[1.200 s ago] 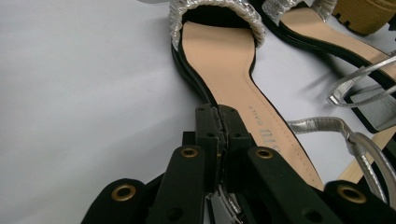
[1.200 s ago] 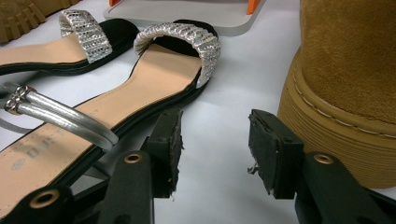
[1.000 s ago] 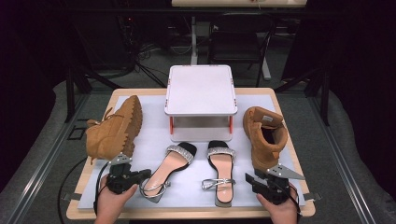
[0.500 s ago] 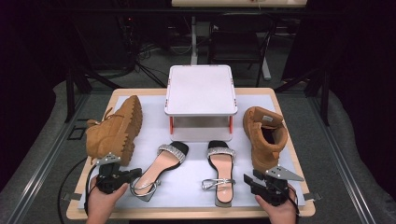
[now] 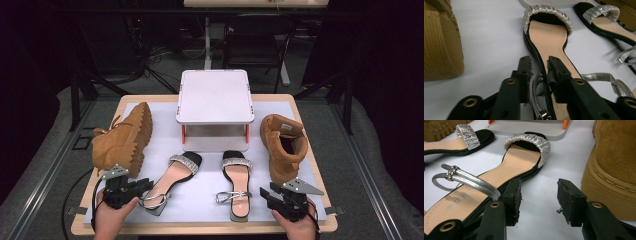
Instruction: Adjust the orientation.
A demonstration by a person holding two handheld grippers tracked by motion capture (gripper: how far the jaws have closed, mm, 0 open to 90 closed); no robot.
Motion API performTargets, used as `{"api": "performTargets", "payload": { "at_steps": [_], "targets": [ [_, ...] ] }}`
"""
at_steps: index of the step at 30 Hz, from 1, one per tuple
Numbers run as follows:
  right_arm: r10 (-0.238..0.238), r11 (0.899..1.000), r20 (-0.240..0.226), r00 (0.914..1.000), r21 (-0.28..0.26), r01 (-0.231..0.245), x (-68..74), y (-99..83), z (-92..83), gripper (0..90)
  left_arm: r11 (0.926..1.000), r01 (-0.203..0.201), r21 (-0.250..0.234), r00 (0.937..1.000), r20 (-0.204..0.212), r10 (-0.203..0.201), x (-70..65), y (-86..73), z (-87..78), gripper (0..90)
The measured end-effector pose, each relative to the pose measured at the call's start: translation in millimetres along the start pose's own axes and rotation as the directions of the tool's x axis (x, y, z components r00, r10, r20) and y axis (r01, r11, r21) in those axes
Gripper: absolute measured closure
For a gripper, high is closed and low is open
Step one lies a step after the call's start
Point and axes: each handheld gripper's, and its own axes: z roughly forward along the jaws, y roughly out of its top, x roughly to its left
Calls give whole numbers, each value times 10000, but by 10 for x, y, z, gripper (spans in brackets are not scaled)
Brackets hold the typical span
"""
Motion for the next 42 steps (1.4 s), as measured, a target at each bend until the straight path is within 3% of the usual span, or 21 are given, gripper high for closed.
{"api": "performTargets", "payload": {
  "at_steps": [5,11,22,24,28,39,42],
  "targets": [
    [201,9996,-50,9998,-182,-201,24,2,-45,533,9996,36,-284,9998,-213,-43,5,4,-6,597],
    [-323,9993,-196,9993,-201,319,163,39,-127,551,9995,-67,-308,9995,-294,58,-9,1,4,571],
    [-665,9976,-710,9953,-225,650,321,55,-141,557,9993,-132,-347,9996,-234,124,-35,-3,26,558],
    [-731,9972,-758,9944,-217,716,340,58,-130,562,9992,-112,-379,9997,-229,103,-34,-4,25,559],
    [-868,9961,-908,9921,75,878,364,51,-90,659,9993,-110,-350,9997,-200,103,-31,-4,26,559],
    [-1250,9901,-965,9874,525,1305,437,35,48,622,9995,-146,-281,9997,-207,140,-31,-6,42,558],
    [-1043,9922,-1055,9889,566,1107,424,37,94,643,9996,-163,-250,9997,-210,158,-31,-7,48,558]
  ]
}}
